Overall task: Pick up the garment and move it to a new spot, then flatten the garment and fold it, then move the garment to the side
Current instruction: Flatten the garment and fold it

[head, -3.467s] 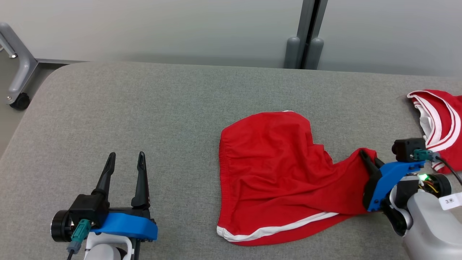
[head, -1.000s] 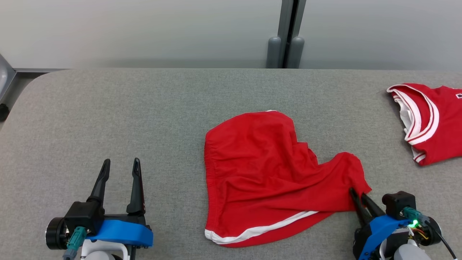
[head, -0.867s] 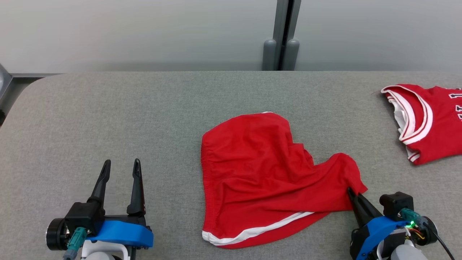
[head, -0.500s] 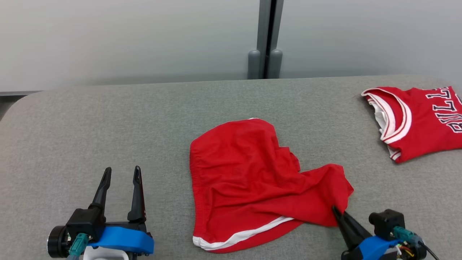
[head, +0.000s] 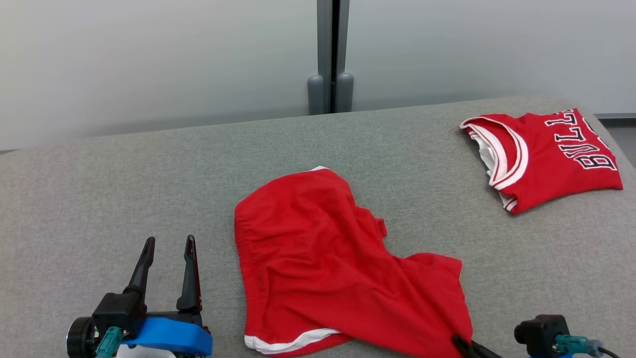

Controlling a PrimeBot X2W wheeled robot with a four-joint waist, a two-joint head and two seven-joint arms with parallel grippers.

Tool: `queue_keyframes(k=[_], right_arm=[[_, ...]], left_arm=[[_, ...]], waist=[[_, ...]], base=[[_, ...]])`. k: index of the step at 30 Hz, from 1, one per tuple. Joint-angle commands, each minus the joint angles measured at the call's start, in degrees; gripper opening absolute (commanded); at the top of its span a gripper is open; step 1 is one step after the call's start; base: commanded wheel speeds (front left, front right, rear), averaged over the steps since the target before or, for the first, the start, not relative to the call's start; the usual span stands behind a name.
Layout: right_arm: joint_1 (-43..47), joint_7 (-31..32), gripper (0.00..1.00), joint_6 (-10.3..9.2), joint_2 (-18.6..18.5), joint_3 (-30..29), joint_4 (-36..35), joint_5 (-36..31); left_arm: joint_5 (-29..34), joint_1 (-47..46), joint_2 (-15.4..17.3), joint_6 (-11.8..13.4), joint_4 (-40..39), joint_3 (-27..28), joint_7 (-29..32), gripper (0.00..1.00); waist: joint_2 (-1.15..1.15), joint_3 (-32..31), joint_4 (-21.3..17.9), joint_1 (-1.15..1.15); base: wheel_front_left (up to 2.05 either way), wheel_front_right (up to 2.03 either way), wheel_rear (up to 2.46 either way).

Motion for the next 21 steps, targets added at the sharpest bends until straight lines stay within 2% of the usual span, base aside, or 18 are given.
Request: queue_keyframes(k=[1, 6, 12, 21], right_arm=[[1.1, 0.9, 0.0, 0.01, -0.3, -0.8, -0.9, 0.1], [3.2, 4.4, 0.0, 0.01, 0.1, -2.9, -2.7, 0.3], [0.2, 2.8, 0.0, 0.01, 0.5, -3.4, -1.2, -0.2], [-9.5, -2.2, 0.0, 0.01, -0.1, -2.4, 8.1, 0.0]], left_arm=[[-0.1, -0.1, -0.1, 0.1, 0.0, -0.2, -0.3, 1.0], [-0.2, -0.8, -0.1, 0.0, 0.2, -0.7, -0.3, 1.0], [-0.1, -1.0, -0.1, -0.2, 0.5, -0.6, -0.3, 1.0], [0.4, -2.2, 0.0, -0.6, 0.9, -0.8, -0.3, 1.0]], waist=[[0.0, -0.1, -0.2, 0.0], [0.0, 0.2, -0.1, 0.0], [0.0, 0.6, 0.6, 0.0], [0.0, 1.5, 2.8, 0.0]], base=[[0.0, 0.0, 0.0], [0.0, 0.0, 0.0], [0.0, 0.0, 0.0], [0.0, 0.0, 0.0]])
